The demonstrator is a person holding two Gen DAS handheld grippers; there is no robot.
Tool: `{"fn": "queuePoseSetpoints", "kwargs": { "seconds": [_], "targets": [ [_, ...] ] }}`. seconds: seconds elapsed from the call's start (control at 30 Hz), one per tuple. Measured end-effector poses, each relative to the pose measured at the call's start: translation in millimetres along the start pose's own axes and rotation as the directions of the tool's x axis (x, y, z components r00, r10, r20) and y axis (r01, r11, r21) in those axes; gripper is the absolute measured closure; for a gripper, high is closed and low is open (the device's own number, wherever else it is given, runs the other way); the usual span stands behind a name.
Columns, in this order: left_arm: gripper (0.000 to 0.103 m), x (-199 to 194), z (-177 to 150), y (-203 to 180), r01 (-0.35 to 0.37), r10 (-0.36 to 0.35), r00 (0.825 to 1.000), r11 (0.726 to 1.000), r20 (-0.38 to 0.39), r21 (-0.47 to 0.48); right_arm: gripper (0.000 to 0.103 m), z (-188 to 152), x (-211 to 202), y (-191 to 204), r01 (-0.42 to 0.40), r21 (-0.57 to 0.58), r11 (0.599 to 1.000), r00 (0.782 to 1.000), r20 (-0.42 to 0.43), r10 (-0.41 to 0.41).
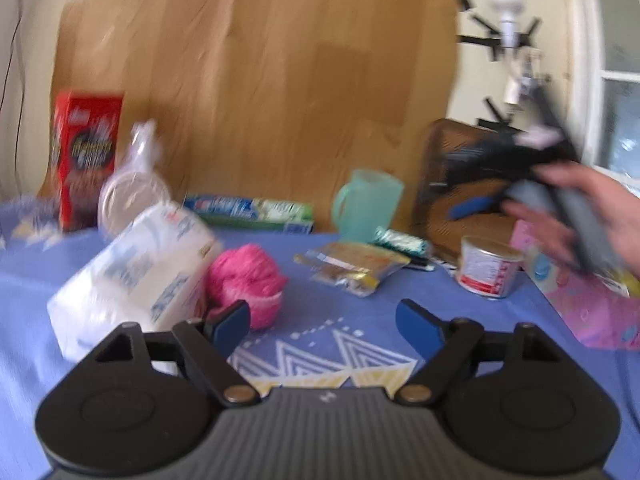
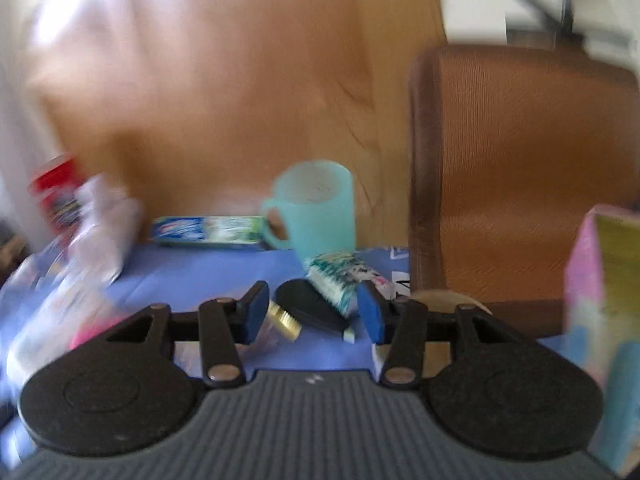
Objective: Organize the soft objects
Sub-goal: 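Reach the right gripper to the small green-and-white box and grasp it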
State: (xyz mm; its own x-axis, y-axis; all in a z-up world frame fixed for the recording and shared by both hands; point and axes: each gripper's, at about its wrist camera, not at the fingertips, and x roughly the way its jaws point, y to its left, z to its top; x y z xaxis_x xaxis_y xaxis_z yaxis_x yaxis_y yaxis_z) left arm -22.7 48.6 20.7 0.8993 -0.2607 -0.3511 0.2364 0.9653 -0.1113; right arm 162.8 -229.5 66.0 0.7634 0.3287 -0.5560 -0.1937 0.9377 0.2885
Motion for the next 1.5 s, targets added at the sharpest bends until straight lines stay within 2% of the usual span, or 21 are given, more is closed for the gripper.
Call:
{"fn": "queuePoseSetpoints", "kwargs": {
  "seconds": [0.1,0.2,0.27,0.3,0.33,0.37,0.43,0.47,0.5,0.53,0.57,0.73,0.97,1.03,1.13,1.17,1.23,1.27,1.33,1.43,1.5],
  "targets": [
    [0.018,-1.4,0.8,-9.1,0.006,-0.007,1.000,1.000,0.028,0.028,0.041,33.3,54.4,-10.1,0.063,0.127,0.990,0.994,-0.099,-0.050],
    [0.017,-1.6,2.5,-7.2,0.022,-0.022,0.999,1.000,0.031,0.001,0.038,40.3,99.3,-4.1,0.157,0.084,0.984,0.974,-0.179,-0.140],
    [0.016,-1.2,2.0,-4.7,0.030,-0.030,0.999,0.999,0.035,-0.011,0.035,31.4,114.0,-4.8,0.183,0.052,0.982,0.961,-0.218,-0.167],
    [0.016,-1.8,1.9,-4.5,0.034,-0.034,0.999,0.999,0.036,-0.011,0.031,26.1,116.8,-6.6,0.192,0.043,0.981,0.958,-0.225,-0.178],
    [0.015,-1.8,2.0,-4.7,0.038,-0.038,0.999,0.999,0.036,-0.009,0.023,24.5,120.3,-7.2,0.210,0.042,0.977,0.958,-0.210,-0.196],
    [0.015,-2.3,1.8,-5.4,0.041,-0.040,0.998,0.999,0.037,-0.006,0.022,21.6,121.5,-6.3,0.224,0.046,0.974,0.956,-0.205,-0.210],
    [0.014,-2.5,-0.1,-5.0,0.042,-0.042,0.998,0.999,0.045,-0.003,0.020,14.0,127.3,-7.9,0.185,0.092,0.978,0.956,-0.246,-0.157],
    [0.013,-3.4,-0.1,-5.4,0.042,-0.042,0.998,0.999,0.049,-0.002,0.024,7.9,127.4,-3.7,0.160,0.086,0.983,0.958,-0.254,-0.134],
    [0.013,-3.0,0.0,-4.9,0.042,-0.042,0.998,0.999,0.051,-0.003,0.025,2.5,126.0,5.8,0.140,0.028,0.990,0.957,-0.261,-0.128],
    [0.013,-3.0,0.4,-4.6,0.041,-0.040,0.998,0.999,0.052,-0.005,0.033,-2.8,122.9,15.7,0.119,-0.031,0.992,0.957,-0.263,-0.123],
    [0.013,-3.1,0.3,-4.4,0.039,-0.039,0.998,0.999,0.052,-0.007,0.045,-10.2,116.6,26.9,0.094,-0.088,0.992,0.958,-0.264,-0.115],
    [0.011,-4.7,0.0,-3.1,0.033,-0.032,0.997,0.999,0.064,-0.013,0.046,-47.7,66.2,46.4,-0.052,-0.125,0.991,0.959,-0.282,0.015],
    [0.009,-9.1,-0.7,1.4,0.037,-0.034,0.996,0.999,0.087,-0.038,0.045,-124.6,-40.5,51.4,-0.137,-0.224,0.965,0.967,-0.242,0.081],
    [0.009,-9.5,-0.9,1.0,0.044,-0.040,0.995,0.998,0.087,-0.035,0.043,-144.1,-70.3,45.1,-0.138,-0.247,0.959,0.975,-0.206,0.087],
    [0.009,-8.7,-0.8,-0.5,0.062,-0.060,0.995,0.998,0.077,-0.025,0.017,-160.6,-102.3,35.5,-0.094,-0.306,0.947,0.991,-0.124,0.058],
    [0.009,-7.6,-0.1,-0.5,0.075,-0.073,0.995,0.997,0.066,-0.024,0.015,-169.5,-114.9,32.9,-0.065,-0.324,0.944,0.996,-0.083,0.041],
    [0.009,-3.5,2.4,0.0,0.114,-0.114,0.993,0.993,0.020,-0.038,0.015,-175.3,-126.6,29.4,-0.057,-0.344,0.937,0.998,-0.056,0.040],
    [0.010,-0.6,4.7,0.1,0.137,-0.139,0.990,0.988,-0.017,-0.065,0.015,-179.4,-131.6,27.1,-0.061,-0.341,0.938,0.998,-0.052,0.046],
    [0.011,3.6,9.1,-0.7,0.206,-0.220,0.972,0.965,-0.077,-0.164,0.015,-181.4,-134.6,22.5,-0.070,-0.327,0.942,0.997,-0.039,0.060],
    [0.011,9.1,18.2,-10.1,0.281,-0.322,0.941,0.917,-0.107,-0.282,0.015,-176.3,-129.2,18.9,-0.092,-0.293,0.952,0.996,-0.017,0.091],
    [0.012,17.2,26.3,-21.2,0.308,-0.366,0.920,0.896,-0.140,-0.319,0.015,-168.9,-125.0,18.7,-0.116,-0.249,0.962,0.993,-0.016,0.116]
  ]
}}
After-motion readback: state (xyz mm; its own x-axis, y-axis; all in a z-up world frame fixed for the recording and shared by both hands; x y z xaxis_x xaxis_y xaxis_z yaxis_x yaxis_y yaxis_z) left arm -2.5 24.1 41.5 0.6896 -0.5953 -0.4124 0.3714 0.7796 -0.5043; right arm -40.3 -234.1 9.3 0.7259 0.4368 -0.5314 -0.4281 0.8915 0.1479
